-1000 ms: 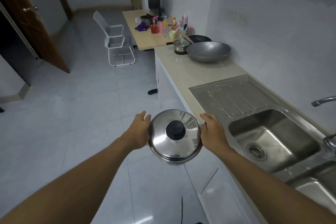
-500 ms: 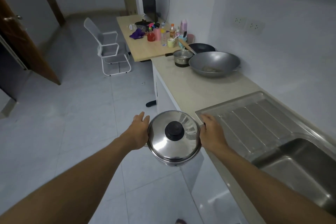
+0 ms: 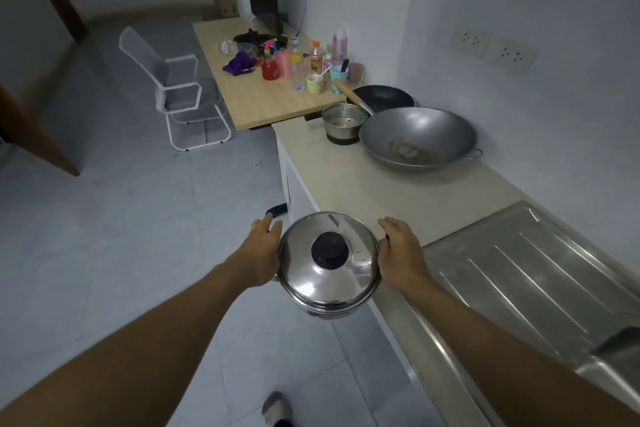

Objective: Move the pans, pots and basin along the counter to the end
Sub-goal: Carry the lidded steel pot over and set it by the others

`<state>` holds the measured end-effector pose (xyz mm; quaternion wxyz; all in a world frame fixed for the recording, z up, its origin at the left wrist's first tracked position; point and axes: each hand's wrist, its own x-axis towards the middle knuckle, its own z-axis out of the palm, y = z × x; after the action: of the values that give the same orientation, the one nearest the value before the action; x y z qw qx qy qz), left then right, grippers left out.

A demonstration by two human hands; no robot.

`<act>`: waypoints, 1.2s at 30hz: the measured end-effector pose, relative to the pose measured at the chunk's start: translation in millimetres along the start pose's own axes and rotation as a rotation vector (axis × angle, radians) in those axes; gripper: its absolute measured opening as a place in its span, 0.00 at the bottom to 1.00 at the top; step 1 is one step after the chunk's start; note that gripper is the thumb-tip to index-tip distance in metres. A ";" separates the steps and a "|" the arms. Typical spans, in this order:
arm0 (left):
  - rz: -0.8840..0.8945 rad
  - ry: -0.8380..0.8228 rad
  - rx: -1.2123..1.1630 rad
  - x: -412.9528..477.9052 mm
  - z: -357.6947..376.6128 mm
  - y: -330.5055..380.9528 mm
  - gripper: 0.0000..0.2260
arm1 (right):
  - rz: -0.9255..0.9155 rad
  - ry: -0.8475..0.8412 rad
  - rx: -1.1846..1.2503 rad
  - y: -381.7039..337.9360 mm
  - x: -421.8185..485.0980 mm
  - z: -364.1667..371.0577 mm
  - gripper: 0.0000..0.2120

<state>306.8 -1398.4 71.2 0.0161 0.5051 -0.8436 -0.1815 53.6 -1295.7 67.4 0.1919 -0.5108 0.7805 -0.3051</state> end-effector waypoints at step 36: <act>0.363 -0.263 0.102 427.0 -48.8 -97.1 0.34 | 0.377 0.247 0.047 -29.1 312.5 94.4 0.19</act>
<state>190.3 -1820.1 18.8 -0.0874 0.3172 -0.9236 -0.1970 4.7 -1616.4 20.9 0.1605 -0.3101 0.8724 -0.3420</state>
